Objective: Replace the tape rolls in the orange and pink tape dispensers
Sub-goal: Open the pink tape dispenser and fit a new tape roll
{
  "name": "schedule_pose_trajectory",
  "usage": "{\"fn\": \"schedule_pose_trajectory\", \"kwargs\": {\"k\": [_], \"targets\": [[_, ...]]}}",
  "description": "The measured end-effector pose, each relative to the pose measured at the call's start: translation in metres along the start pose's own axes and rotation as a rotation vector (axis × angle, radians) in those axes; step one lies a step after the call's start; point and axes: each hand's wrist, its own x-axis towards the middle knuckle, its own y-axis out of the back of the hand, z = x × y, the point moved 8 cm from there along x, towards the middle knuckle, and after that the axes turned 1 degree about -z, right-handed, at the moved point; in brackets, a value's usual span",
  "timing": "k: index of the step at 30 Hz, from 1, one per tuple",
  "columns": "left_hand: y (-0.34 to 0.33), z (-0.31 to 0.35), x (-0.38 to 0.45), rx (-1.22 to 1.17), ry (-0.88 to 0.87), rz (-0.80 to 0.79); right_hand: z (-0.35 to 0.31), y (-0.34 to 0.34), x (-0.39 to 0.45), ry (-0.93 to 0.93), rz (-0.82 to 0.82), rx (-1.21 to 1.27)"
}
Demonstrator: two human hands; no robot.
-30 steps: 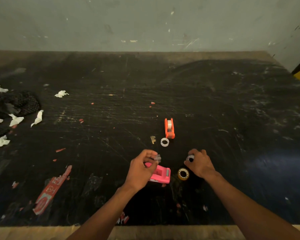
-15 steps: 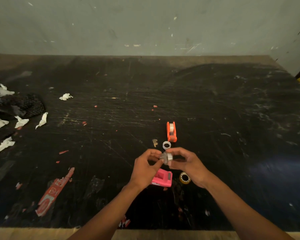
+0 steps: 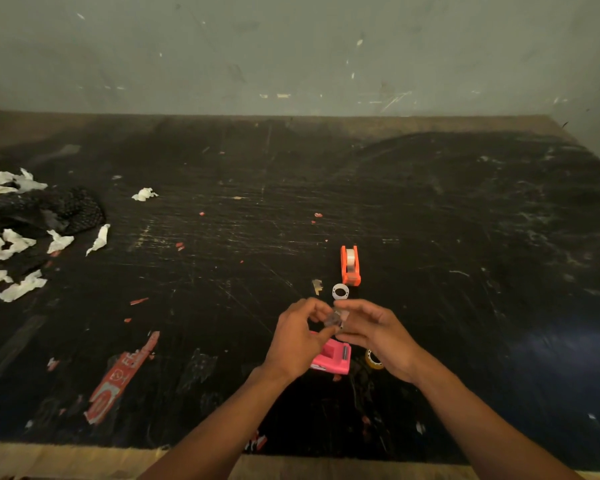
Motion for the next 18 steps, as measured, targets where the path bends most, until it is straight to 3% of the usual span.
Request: {"fn": "schedule_pose_trajectory", "kwargs": {"k": [5, 11, 18], "targets": [[-0.001, -0.002, -0.001, -0.069, 0.030, -0.078, 0.003, 0.002, 0.002, -0.035, 0.029, 0.002], [0.001, -0.025, 0.001, -0.216, 0.219, -0.122, -0.003, -0.001, 0.004, -0.027, -0.001, -0.065], [0.003, -0.034, 0.006, -0.258, 0.274, -0.132, -0.010, -0.004, 0.008, 0.045, 0.005, -0.292]]}}
